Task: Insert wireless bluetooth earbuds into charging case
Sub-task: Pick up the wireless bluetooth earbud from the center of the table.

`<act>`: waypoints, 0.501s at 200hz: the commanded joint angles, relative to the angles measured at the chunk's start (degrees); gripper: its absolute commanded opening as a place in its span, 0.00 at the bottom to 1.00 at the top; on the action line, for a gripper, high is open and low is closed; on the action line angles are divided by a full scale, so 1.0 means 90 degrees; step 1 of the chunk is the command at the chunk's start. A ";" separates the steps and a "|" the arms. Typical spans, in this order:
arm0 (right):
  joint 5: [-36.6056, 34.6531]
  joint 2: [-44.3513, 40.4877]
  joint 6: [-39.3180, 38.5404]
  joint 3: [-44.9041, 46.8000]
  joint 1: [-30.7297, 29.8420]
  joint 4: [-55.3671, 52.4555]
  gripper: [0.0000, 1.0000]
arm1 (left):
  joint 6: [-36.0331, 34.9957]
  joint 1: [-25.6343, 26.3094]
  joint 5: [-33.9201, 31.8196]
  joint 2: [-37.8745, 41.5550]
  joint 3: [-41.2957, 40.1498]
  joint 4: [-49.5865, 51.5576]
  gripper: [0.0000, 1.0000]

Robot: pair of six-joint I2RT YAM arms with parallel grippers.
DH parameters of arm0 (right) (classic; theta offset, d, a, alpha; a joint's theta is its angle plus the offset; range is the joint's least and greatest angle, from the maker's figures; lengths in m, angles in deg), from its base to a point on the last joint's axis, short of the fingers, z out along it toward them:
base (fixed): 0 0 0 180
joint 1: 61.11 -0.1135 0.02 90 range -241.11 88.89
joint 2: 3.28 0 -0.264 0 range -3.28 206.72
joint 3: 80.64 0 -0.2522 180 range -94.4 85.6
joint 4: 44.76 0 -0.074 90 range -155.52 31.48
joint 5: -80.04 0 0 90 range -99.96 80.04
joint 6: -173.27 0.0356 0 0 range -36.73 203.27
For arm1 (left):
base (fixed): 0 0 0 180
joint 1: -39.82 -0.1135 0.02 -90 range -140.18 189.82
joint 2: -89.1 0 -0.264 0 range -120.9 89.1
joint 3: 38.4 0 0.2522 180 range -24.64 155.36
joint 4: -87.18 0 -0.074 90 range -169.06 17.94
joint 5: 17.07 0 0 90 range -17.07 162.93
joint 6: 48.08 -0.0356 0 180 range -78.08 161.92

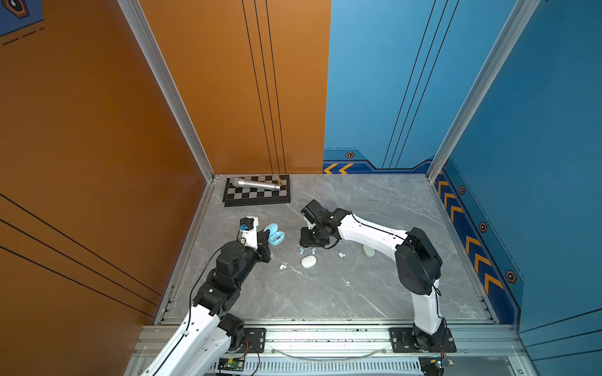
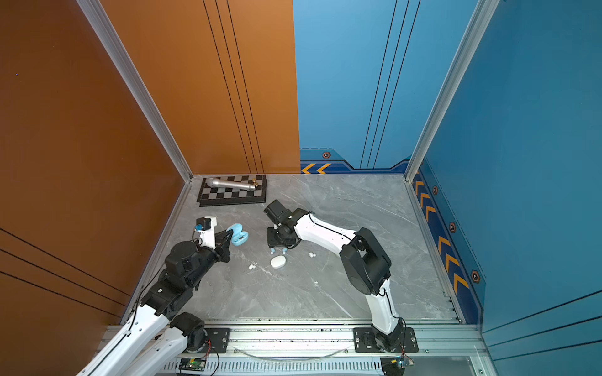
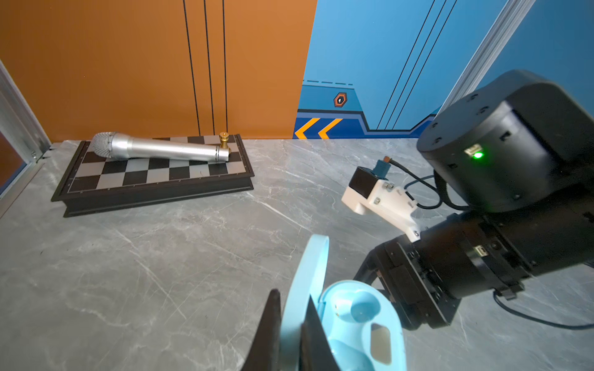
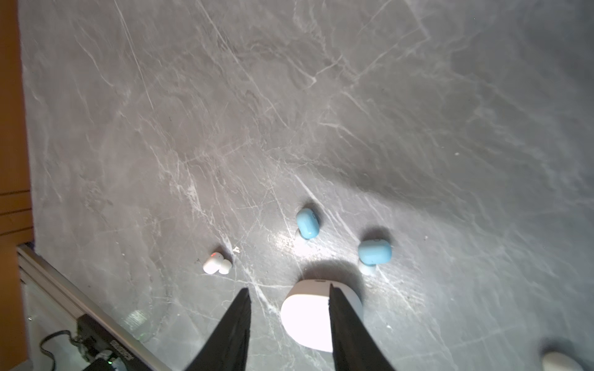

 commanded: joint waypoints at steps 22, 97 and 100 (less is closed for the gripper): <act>-0.0235 0.0741 -0.1012 -0.0774 -0.0145 -0.0438 0.44 | 0.0140 -0.0163 0.0068 0.0384 -0.0189 0.0748 0.00; -0.1161 0.1336 -0.1491 -0.1378 -0.0308 -0.0856 0.39 | 0.0315 -0.0236 0.0212 0.0355 -0.0290 0.0821 0.00; -0.1187 0.1358 -0.1496 -0.1381 -0.0318 -0.0861 0.39 | 0.0316 -0.0233 0.0215 0.0348 -0.0284 0.0818 0.00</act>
